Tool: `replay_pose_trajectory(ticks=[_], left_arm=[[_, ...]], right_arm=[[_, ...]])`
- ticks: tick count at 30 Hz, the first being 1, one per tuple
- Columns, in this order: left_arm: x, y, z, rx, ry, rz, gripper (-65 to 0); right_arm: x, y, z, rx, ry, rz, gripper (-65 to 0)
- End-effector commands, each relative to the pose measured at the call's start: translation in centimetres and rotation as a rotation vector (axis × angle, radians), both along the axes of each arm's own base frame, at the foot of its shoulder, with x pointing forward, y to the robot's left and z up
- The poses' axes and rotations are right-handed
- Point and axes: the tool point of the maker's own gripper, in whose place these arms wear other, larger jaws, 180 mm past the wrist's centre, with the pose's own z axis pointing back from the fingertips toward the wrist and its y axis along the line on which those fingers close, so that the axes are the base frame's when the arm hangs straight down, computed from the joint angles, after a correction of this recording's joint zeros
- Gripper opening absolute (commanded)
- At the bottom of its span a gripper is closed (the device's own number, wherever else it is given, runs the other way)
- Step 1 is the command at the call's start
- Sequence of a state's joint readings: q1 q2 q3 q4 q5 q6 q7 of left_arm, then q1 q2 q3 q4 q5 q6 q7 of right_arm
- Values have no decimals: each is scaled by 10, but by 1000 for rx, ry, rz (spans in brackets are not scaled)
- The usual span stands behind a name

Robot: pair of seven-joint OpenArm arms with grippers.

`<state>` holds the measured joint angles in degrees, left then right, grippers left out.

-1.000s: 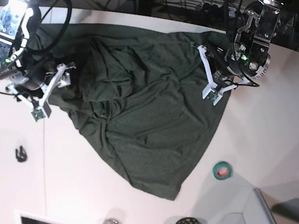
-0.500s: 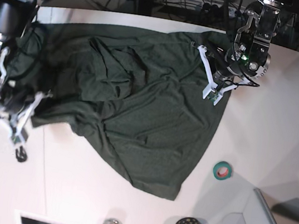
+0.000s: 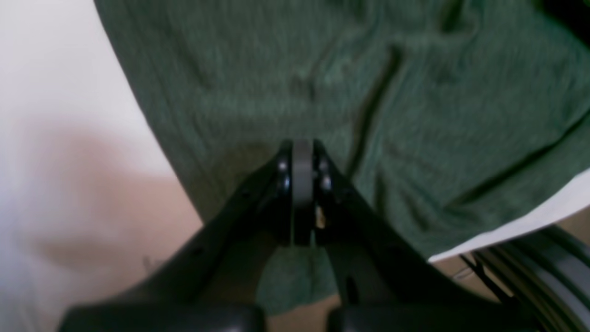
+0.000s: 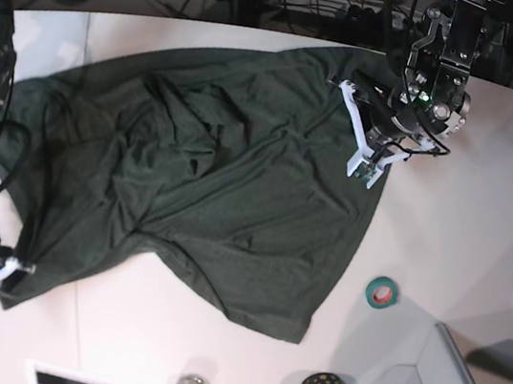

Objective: Layout the t-shirt on the table in an organized manner, then fold the t-shirt properly
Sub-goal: 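Pull the held fabric with the right gripper away from the left gripper, then pull the shirt taut between both grippers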

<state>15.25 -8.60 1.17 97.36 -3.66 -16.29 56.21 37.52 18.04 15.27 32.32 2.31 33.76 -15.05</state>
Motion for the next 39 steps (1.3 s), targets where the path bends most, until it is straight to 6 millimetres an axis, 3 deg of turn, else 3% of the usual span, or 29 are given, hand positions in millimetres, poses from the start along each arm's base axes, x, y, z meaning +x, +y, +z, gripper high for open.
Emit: replay_pose_trajectory(ticks=[1,2,4,9,11,15,16,18,21,25,29,33,36,39], left_arm=[[5,0,6,-4,-24,2,-650],[5,0,5,-4,-21,3,-650],[4,0,6,-4,-21,2,-650],[-5,2,3,2,-4,1,-650],[-11,13,2,18,4,16,-650],[-13,29,11,34,-22,59,-650],[-12,34,14,39,-31,74,-650],[-10,42,19,44,-45,95,-650],[-11,47,20,48,-47,109,-650],[-22,60,19,67,-58,85,-650],[-24,51,21,-9,-93,76,-650],[-28,19,18,-109,-77,49,-650],[-33,1,14,-136,-57,7,-650],[-35,-16,11,-171,-49,6,-650]], right_arm=[[25,-8,39,16,-115,-16,-609],[29,-5,40,16,-125,-12,-581],[31,5,34,-25,-96,34,-453],[24,-12,5,-205,3,-51,0],[9,-23,-10,-202,47,-85,0],[-21,-61,-4,-132,11,-203,0],[-33,-69,1,-118,-9,-213,-36],[-59,-88,12,-89,-31,-259,-146],[-119,-128,17,-31,16,-407,-378],[-175,-151,6,57,67,-533,-650],[-192,-142,-17,-11,168,-455,-599],[-191,-135,-20,-31,147,-425,-578],[-188,-134,-25,-9,147,-425,-420],[-181,-128,-39,56,180,-418,-206]])
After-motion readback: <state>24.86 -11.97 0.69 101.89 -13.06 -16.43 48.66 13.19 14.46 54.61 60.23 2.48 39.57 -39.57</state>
